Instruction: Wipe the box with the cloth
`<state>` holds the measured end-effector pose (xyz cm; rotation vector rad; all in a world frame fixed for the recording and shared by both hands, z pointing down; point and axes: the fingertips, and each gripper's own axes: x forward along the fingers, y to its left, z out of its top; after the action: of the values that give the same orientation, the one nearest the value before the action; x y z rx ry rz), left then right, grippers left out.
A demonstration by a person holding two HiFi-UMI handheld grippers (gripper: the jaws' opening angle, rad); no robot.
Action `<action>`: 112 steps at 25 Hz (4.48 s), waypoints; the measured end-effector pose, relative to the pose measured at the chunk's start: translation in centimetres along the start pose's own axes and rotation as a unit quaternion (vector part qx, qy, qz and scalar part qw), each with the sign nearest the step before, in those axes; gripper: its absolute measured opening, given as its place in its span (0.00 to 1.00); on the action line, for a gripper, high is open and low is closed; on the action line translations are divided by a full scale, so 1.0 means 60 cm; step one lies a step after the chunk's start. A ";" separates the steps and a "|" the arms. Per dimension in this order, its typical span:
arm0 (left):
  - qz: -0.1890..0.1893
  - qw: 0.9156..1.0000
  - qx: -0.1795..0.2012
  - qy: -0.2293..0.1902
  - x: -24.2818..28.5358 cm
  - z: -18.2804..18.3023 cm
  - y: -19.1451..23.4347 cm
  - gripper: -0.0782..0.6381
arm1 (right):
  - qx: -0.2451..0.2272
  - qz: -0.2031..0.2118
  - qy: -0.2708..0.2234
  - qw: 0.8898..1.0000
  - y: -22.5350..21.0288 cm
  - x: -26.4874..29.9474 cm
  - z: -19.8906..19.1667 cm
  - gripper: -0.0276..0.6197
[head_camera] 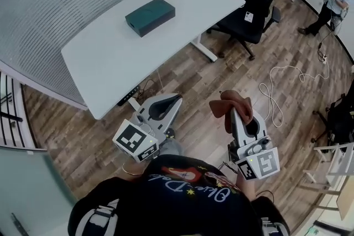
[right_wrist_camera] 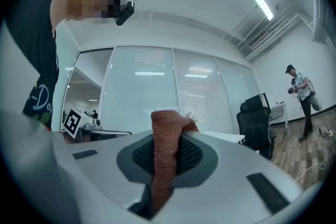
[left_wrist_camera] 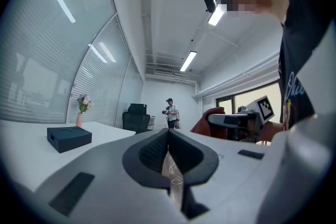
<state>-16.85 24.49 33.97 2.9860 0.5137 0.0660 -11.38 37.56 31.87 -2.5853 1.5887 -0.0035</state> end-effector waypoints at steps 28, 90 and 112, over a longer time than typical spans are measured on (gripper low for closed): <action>0.034 0.999 -0.022 -0.006 0.085 0.018 0.419 0.11 | 0.005 0.067 0.025 0.997 -0.015 0.472 -0.044 0.10; 0.495 0.866 -0.036 -0.060 0.010 0.038 0.798 0.11 | -0.287 0.485 0.091 0.821 0.191 1.181 -0.272 0.10; 0.493 0.867 -0.044 -0.057 0.012 0.032 0.789 0.11 | -0.413 0.535 0.181 0.715 0.188 1.112 -0.397 0.10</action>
<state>-0.43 -19.82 37.62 2.7803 -1.0169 -0.0073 7.42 -29.00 50.91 -1.5270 3.6548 0.3883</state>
